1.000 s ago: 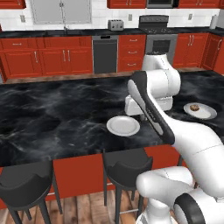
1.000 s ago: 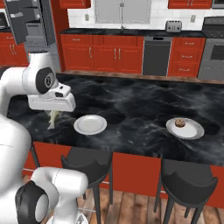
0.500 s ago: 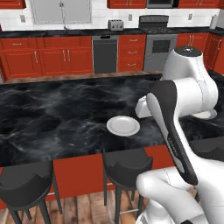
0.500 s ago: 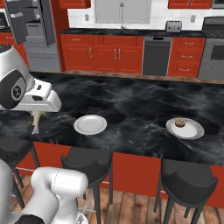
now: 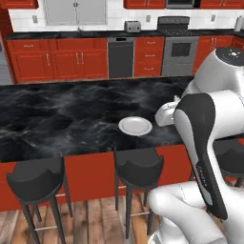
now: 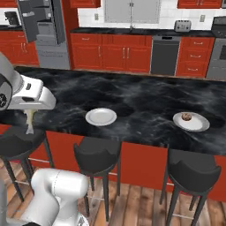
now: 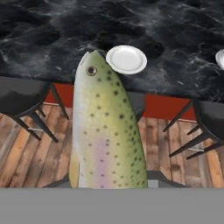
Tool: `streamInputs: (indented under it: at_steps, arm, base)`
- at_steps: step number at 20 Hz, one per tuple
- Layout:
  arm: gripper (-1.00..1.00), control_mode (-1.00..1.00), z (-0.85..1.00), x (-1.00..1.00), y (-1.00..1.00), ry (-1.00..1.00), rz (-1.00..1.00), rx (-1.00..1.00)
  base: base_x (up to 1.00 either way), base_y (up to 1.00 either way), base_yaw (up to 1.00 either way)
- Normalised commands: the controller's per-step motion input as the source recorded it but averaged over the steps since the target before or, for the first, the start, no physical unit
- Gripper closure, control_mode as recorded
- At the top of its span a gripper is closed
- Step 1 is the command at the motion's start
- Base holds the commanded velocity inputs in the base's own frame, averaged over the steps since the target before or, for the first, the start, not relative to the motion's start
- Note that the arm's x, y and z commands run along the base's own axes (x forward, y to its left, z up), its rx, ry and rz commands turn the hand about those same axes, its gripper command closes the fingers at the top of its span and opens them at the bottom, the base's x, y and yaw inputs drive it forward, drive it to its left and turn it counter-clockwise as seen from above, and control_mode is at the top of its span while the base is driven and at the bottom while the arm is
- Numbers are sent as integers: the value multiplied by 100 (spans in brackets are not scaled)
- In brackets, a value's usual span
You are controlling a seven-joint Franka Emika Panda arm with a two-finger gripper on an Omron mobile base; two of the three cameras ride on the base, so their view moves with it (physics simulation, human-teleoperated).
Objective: Transport the fish and mushroom to the fridge. Place the fish on the rack containing meat and place the mushroom on the rack containing the vegetable, ensuring meats and vegetables are on different racks.
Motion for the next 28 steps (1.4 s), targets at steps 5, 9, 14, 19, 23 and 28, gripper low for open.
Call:
streamInputs:
  at_steps: [5, 9, 14, 19, 23, 28]
  arm:
    - [100, 100, 0, 0, 0, 0, 0, 0]
    - [100, 100, 0, 0, 0, 0, 0, 0]
    - [100, 100, 0, 0, 0, 0, 0, 0]
    - [100, 100, 0, 0, 0, 0, 0, 0]
    - [100, 100, 0, 0, 0, 0, 0, 0]
    - [100, 100, 0, 0, 0, 0, 0, 0]
  base:
    - [-15, 100, 11]
    - [46, 100, 0]
    - [37, 100, 0]
    - [7, 100, 0]
    - [0, 100, 0]
    - [1, 100, 0]
